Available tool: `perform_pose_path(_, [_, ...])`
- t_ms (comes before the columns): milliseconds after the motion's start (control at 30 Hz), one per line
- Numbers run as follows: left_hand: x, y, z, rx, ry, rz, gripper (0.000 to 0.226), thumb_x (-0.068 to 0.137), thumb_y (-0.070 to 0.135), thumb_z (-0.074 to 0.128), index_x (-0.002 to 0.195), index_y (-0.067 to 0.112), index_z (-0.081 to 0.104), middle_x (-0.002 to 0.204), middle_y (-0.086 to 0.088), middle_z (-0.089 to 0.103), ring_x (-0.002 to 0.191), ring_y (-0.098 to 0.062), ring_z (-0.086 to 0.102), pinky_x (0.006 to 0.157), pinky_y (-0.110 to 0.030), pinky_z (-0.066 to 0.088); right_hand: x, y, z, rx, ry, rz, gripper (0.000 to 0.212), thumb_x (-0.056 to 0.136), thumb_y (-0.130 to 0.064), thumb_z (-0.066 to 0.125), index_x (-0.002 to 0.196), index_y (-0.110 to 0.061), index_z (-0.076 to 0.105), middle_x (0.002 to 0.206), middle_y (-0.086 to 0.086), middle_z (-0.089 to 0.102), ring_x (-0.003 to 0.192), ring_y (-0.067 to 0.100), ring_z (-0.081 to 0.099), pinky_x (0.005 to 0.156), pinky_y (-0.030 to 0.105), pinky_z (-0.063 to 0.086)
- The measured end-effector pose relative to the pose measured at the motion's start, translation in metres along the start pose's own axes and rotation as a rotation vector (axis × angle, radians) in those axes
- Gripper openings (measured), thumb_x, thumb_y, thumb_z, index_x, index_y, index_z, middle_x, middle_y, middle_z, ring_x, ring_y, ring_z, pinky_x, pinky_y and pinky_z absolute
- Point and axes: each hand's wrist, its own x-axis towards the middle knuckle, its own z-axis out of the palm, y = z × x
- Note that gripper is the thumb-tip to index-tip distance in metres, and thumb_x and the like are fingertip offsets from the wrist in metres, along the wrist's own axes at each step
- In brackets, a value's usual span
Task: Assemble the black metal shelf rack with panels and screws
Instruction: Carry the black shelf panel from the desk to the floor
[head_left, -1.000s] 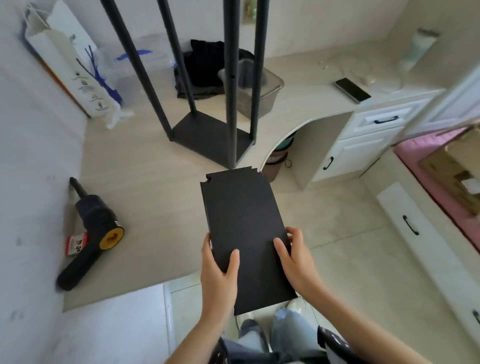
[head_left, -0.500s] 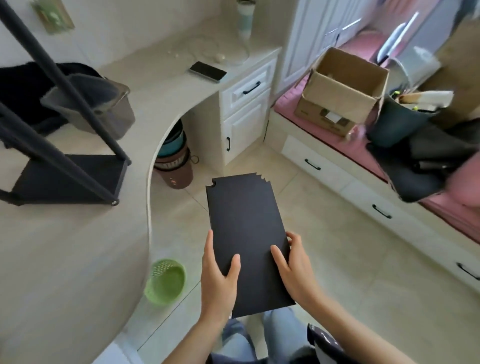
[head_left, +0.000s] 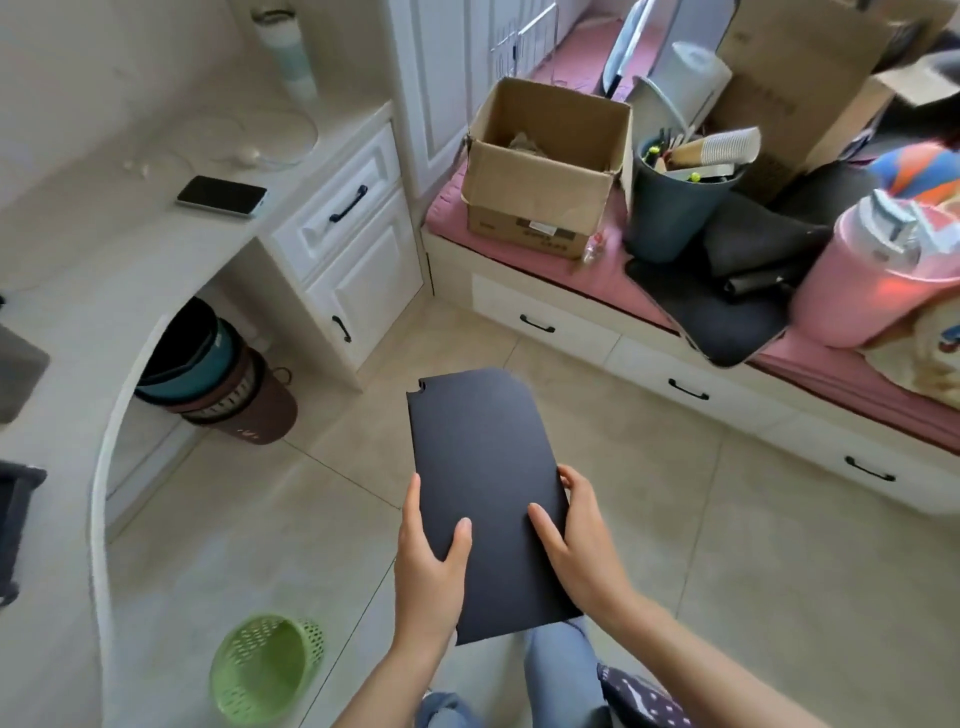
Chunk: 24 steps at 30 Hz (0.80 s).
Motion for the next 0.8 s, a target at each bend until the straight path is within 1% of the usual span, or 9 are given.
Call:
perform_pose_path(67, [0.020, 0.012, 0.034, 0.002, 0.004, -0.016, 0.070, 0.098, 0.021, 0.063, 0.155, 0.036, 0.025, 0.153, 0.017, 0.038, 0.130, 0.004, 0.041, 0.094, -0.002, 0.034, 0.031, 0.009, -0.026, 0.009, -0.014, -0.004, 0.053, 0.095, -0.039, 0.057, 0.142, -0.027, 0.033, 0.139, -0.013, 0.041, 0.112, -0.010, 0.041, 0.095, 0.018, 0.034])
perform_pose_path(100, [0.028, 0.017, 0.047, -0.001, 0.004, -0.023, 0.070, 0.098, 0.022, 0.063, 0.155, 0.036, 0.025, 0.153, 0.018, 0.038, 0.128, 0.006, 0.041, 0.091, 0.000, 0.033, 0.045, 0.012, -0.036, 0.009, -0.018, -0.005, 0.053, 0.095, -0.040, 0.056, 0.141, -0.028, 0.033, 0.139, -0.014, 0.041, 0.111, -0.011, 0.041, 0.096, 0.019, 0.034])
perform_pose_path(200, [0.060, 0.030, 0.096, 0.009, -0.013, -0.035, 0.070, 0.098, 0.024, 0.063, 0.155, 0.038, 0.024, 0.152, 0.019, 0.038, 0.127, 0.007, 0.041, 0.097, -0.010, 0.035, 0.091, 0.027, -0.071, 0.001, -0.026, 0.015, 0.054, 0.094, -0.043, 0.055, 0.141, -0.030, 0.032, 0.138, -0.016, 0.039, 0.110, -0.010, 0.041, 0.097, 0.021, 0.035])
perform_pose_path(333, [0.101, 0.038, 0.150, 0.022, -0.052, -0.061, 0.071, 0.098, 0.025, 0.062, 0.156, 0.036, 0.023, 0.154, 0.015, 0.039, 0.135, -0.003, 0.043, 0.108, -0.027, 0.040, 0.143, 0.047, -0.104, -0.008, -0.025, 0.057, 0.054, 0.094, -0.043, 0.056, 0.141, -0.031, 0.031, 0.135, -0.016, 0.038, 0.107, -0.003, 0.044, 0.095, 0.023, 0.035])
perform_pose_path(467, [0.142, 0.032, 0.193, 0.062, -0.110, -0.079, 0.071, 0.098, 0.027, 0.061, 0.156, 0.036, 0.020, 0.151, 0.022, 0.036, 0.136, -0.001, 0.040, 0.105, -0.024, 0.037, 0.187, 0.073, -0.118, 0.013, -0.015, 0.112, 0.055, 0.095, -0.042, 0.056, 0.142, -0.028, 0.031, 0.133, -0.013, 0.039, 0.109, 0.004, 0.045, 0.098, 0.029, 0.037])
perform_pose_path(533, [0.166, 0.024, 0.212, 0.101, -0.144, -0.084, 0.071, 0.098, 0.029, 0.061, 0.156, 0.037, 0.020, 0.149, 0.024, 0.035, 0.136, -0.001, 0.040, 0.103, -0.022, 0.035, 0.207, 0.090, -0.119, 0.045, -0.016, 0.144, 0.057, 0.095, -0.040, 0.056, 0.144, -0.025, 0.029, 0.133, -0.011, 0.040, 0.112, 0.006, 0.045, 0.099, 0.027, 0.037])
perform_pose_path(600, [0.190, 0.010, 0.231, 0.124, -0.183, -0.100, 0.071, 0.098, 0.032, 0.061, 0.155, 0.041, 0.020, 0.150, 0.023, 0.037, 0.136, -0.004, 0.042, 0.105, -0.026, 0.039, 0.228, 0.112, -0.118, 0.075, -0.017, 0.179, 0.058, 0.096, -0.038, 0.057, 0.144, -0.024, 0.028, 0.132, -0.011, 0.040, 0.114, 0.005, 0.044, 0.096, 0.022, 0.034])
perform_pose_path(700, [0.226, -0.020, 0.257, 0.178, -0.241, -0.133, 0.071, 0.096, 0.039, 0.060, 0.151, 0.051, 0.017, 0.152, 0.018, 0.041, 0.133, -0.012, 0.047, 0.107, -0.041, 0.045, 0.261, 0.151, -0.107, 0.110, -0.002, 0.230, 0.055, 0.096, -0.035, 0.058, 0.142, -0.024, 0.029, 0.133, -0.010, 0.043, 0.114, 0.004, 0.046, 0.091, 0.019, 0.035])
perform_pose_path(800, [0.265, -0.063, 0.287, 0.231, -0.278, -0.151, 0.071, 0.097, 0.040, 0.059, 0.149, 0.054, 0.015, 0.150, 0.015, 0.044, 0.130, -0.014, 0.049, 0.105, -0.041, 0.046, 0.298, 0.200, -0.086, 0.119, 0.018, 0.277, 0.054, 0.096, -0.032, 0.060, 0.140, -0.022, 0.031, 0.134, -0.008, 0.045, 0.117, 0.009, 0.049, 0.093, 0.024, 0.039])
